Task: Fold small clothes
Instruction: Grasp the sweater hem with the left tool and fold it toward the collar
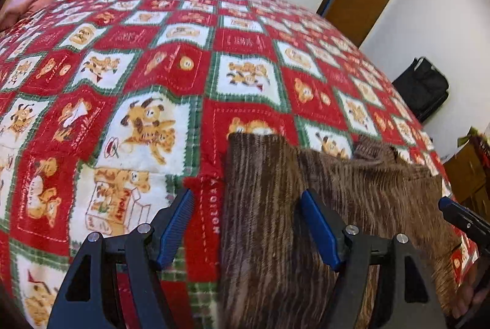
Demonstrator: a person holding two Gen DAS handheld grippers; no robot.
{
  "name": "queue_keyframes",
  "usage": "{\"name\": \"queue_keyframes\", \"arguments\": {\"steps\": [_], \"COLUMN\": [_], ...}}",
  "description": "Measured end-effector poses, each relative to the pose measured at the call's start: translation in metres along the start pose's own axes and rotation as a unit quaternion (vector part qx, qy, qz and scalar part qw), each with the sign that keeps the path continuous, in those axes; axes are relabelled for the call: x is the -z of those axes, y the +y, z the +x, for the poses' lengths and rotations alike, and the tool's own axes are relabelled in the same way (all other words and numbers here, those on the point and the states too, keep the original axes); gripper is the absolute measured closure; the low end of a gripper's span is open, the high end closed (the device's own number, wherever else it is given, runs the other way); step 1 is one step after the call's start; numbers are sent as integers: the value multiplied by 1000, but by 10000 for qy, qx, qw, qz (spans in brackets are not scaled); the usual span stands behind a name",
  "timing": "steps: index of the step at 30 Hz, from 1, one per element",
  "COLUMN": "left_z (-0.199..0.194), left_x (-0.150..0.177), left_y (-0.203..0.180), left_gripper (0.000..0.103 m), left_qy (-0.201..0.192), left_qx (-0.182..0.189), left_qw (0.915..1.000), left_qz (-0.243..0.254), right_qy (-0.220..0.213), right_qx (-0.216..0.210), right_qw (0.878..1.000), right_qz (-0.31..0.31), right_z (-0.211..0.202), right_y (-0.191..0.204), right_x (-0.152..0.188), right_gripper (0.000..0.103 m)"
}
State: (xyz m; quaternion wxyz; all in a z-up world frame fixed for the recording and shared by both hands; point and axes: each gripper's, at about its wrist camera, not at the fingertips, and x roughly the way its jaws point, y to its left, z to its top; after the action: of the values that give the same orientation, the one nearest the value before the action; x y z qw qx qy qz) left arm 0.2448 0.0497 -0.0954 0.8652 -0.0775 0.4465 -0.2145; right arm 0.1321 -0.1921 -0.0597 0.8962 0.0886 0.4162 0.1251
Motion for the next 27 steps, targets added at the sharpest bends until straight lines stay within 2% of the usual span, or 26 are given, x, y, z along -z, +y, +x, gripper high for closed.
{"name": "queue_keyframes", "arguments": {"steps": [1,2,3,4,6,9,12,15,17,20,22,24,26,27], "left_z": [0,-2,-1,0,1,0,-17,-40,-45,-26,-15,-19,-31,-40], "left_x": [0,0,1,0,0,0,-4,-9,-12,-10,-6,-5,-7,-9], "left_y": [0,0,2,5,5,4,9,11,14,20,23,26,28,28], "left_gripper": [34,54,82,88,90,94,95,95,95,95,91,85,77,76], "left_qy": [-2,-6,62,135,146,90,-167,-550,-664,-339,-157,-184,-211,-268], "left_qx": [101,297,564,708,906,898,845,519,148,-374,-728,-754,-945,-1062], "left_qw": [9999,9994,9979,9963,9935,9936,9930,9942,9956,9973,9964,9963,9947,9936], "left_qz": [-69,-165,-319,-470,-669,-684,-809,-761,-650,-527,-409,-373,-333,-271], "right_qy": [-29,-73,-132,-176,-184,-127,-85,-130,-160,-101,-23,100,254,320], "right_qx": [31,59,85,106,150,163,172,229,208,143,54,-120,-236,-292], "right_qw": [10000,9999,9997,9995,9991,9981,9975,9971,9971,9977,9983,9986,9986,9985], "right_qz": [38,95,168,232,361,582,686,711,719,657,586,506,392,339], "right_z": [-2,-5,-9,-11,-12,-9,-7,-8,-8,-3,2,7,13,17], "right_y": [-2,-5,-10,-15,-23,-32,-35,-36,-37,-31,-24,-14,-5,0], "right_x": [1,1,1,0,0,2,6,6,5,3,3,4,6,6], "right_gripper": [61,61,61,61,61,61,61,61,61,61,61,61,61,61]}}
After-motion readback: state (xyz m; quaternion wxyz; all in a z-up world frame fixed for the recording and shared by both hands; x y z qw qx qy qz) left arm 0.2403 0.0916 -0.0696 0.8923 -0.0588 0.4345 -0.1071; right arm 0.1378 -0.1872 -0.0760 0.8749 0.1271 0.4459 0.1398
